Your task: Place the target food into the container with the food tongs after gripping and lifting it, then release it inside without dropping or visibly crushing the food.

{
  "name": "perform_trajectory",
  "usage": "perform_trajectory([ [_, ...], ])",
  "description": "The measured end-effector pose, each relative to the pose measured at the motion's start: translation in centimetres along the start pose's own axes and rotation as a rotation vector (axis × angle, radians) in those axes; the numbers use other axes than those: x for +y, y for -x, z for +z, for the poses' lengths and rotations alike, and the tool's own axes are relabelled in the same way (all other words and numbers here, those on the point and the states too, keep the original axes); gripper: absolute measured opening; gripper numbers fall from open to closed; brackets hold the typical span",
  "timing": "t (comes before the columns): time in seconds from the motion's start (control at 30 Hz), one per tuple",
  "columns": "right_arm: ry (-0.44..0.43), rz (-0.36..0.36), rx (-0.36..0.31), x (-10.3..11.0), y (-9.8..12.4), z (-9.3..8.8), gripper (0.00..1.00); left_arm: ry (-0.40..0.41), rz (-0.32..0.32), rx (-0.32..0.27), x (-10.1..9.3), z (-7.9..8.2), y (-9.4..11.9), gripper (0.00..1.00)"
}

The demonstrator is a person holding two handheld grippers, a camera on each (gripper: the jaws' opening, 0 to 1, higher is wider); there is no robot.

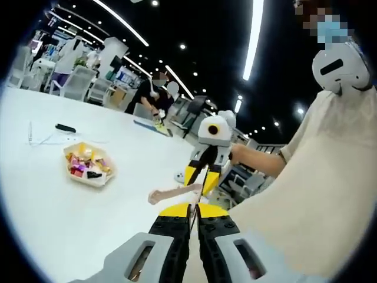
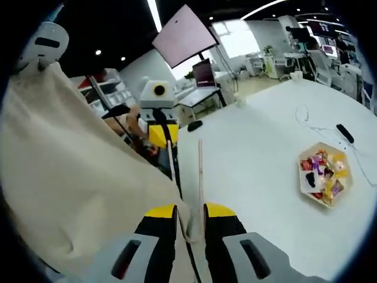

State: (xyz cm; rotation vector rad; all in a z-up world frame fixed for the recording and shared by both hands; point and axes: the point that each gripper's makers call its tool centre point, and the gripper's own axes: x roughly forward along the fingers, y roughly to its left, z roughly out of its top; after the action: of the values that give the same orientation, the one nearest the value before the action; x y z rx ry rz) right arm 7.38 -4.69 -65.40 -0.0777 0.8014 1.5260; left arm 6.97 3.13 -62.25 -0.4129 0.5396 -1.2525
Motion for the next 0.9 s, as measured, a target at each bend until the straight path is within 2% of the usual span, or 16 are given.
perform_trajectory([
  [0.17,-0.005,-0.005,0.038,-1.1,-0.7,-1.1,0.17,-0.001,0.025,0.013,1.1,-0.5,-0.5,0.0],
  [0.27,-0.017,-0.001,0.028,-1.9,-0.5,-1.7,0.17,-0.018,0.038,0.01,1.5,-0.6,-1.1,0.0],
  [0.4,-0.026,-0.008,0.033,-2.6,-0.5,-2.2,0.17,-0.022,0.053,0.036,2.4,-1.1,-1.8,0.01],
  [0.7,-0.009,-0.04,0.103,-4.0,-1.4,-3.8,0.17,-0.053,0.081,0.112,3.8,-2.7,-2.6,0.01],
  [0.9,0.0,-0.061,0.151,-5.0,-2.0,-4.8,0.17,-0.05,0.107,0.14,4.9,-3.8,-3.0,0.02],
])
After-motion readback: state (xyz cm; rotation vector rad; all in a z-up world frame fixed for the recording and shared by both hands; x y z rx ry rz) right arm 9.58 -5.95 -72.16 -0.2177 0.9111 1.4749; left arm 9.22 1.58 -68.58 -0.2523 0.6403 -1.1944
